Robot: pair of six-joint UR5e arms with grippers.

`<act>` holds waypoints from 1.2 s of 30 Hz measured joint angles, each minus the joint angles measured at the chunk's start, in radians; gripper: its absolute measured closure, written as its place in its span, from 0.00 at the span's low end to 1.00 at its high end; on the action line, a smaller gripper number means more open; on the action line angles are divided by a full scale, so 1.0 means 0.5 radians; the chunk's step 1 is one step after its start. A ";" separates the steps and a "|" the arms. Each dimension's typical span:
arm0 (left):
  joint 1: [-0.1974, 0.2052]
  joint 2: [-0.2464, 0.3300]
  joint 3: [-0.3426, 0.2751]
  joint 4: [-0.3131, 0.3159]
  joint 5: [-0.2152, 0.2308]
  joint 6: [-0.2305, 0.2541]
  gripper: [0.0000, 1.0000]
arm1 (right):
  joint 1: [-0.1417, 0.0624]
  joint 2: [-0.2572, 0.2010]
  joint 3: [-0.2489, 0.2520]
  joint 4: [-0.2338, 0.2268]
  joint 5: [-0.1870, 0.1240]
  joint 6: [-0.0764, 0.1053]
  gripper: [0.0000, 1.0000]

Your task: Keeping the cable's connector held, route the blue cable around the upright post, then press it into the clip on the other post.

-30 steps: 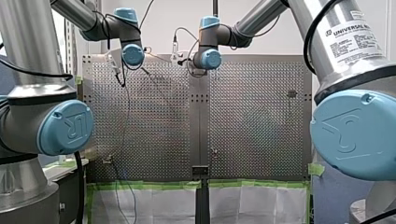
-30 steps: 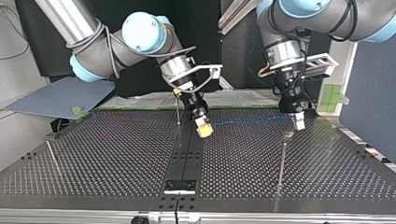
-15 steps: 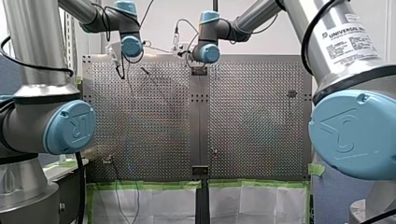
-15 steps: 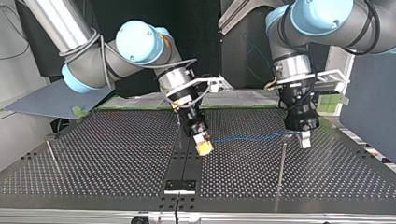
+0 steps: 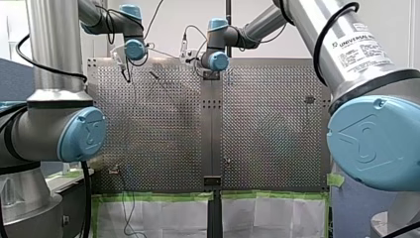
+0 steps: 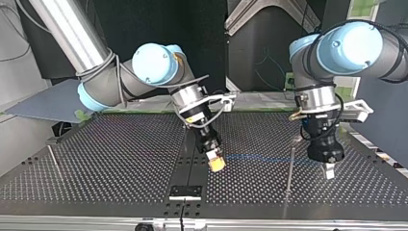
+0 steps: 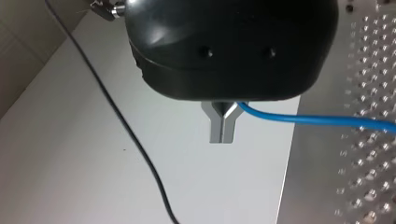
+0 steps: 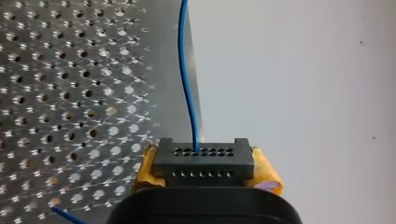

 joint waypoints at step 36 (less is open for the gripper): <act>0.449 -0.509 0.153 0.115 0.623 -0.282 1.00 | -0.051 0.279 -0.237 -0.006 -0.003 -0.004 1.00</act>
